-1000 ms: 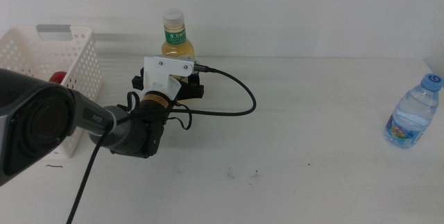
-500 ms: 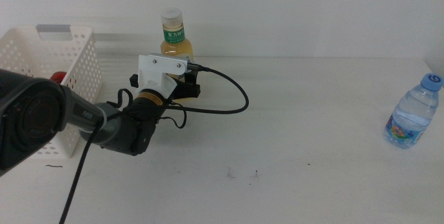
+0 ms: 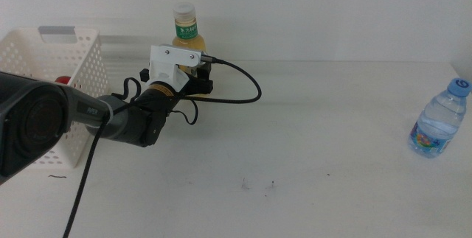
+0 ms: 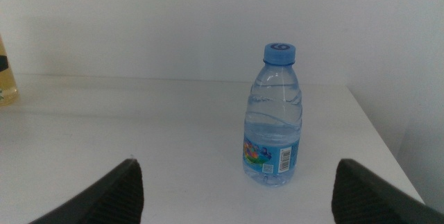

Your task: Use arms to grab the bottles and put them into the dustbin to the left of the table.

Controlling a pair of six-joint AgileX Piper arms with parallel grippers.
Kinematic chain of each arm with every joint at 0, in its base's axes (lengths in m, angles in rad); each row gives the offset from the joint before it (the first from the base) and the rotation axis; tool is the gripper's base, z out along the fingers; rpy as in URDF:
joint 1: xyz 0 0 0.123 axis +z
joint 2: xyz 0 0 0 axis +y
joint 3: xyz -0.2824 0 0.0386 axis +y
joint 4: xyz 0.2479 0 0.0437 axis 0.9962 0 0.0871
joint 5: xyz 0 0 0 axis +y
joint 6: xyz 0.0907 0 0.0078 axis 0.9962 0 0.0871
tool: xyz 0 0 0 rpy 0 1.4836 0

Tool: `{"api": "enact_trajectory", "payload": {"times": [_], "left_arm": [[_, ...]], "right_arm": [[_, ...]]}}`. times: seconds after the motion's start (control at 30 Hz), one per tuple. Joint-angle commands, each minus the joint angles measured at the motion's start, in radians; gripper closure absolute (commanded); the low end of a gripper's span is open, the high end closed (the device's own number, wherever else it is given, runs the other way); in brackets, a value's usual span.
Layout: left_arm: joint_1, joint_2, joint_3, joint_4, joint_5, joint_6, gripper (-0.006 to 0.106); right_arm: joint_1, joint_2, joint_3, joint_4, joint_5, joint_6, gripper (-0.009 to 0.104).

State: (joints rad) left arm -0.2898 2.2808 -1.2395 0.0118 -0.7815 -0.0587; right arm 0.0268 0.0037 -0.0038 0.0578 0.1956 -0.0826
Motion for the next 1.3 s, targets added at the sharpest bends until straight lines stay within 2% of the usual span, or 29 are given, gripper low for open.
{"api": "enact_trajectory", "payload": {"times": [0.0, 0.1, 0.2, 0.3, 0.33, 0.47, 0.67, 0.87, 1.07, 1.27], "left_arm": [[0.002, 0.015, -0.017, -0.004, 0.0, -0.029, 0.008], [0.002, 0.017, -0.017, 0.004, -0.008, -0.029, 0.014], [0.002, 0.017, -0.017, 0.015, -0.043, -0.02, 0.028], [0.002, 0.005, -0.014, 0.015, -0.038, -0.025, 0.048], [0.002, -0.011, 0.008, 0.003, -0.036, -0.025, 0.063], [0.002, -0.061, 0.087, -0.021, -0.085, -0.025, 0.081], [0.002, -0.184, 0.222, -0.028, -0.096, 0.001, 0.082], [0.002, -0.352, 0.309, 0.025, 0.044, -0.01, 0.082], [0.0, -0.557, 0.372, 0.063, 0.26, -0.029, 0.082], [-0.011, -0.783, 0.382, 0.171, 0.576, -0.15, 0.082]], "right_arm": [[-0.007, -0.004, 0.004, -0.004, -0.01, -0.004, 0.012], [-0.007, -0.004, 0.004, -0.004, -0.01, -0.004, 0.012], [-0.007, -0.004, 0.004, -0.004, -0.01, -0.004, 0.012], [-0.007, -0.004, 0.004, -0.004, -0.01, -0.004, 0.012], [-0.007, -0.004, 0.004, -0.004, -0.01, -0.004, 0.012], [-0.007, -0.004, 0.004, -0.004, -0.01, -0.004, 0.012], [-0.007, -0.004, 0.004, -0.004, -0.01, -0.004, 0.012], [-0.007, -0.004, 0.004, -0.004, -0.01, -0.004, 0.012], [-0.007, -0.004, 0.004, -0.004, -0.01, -0.004, 0.012], [-0.007, -0.004, 0.004, -0.004, -0.01, -0.004, 0.012]]}}
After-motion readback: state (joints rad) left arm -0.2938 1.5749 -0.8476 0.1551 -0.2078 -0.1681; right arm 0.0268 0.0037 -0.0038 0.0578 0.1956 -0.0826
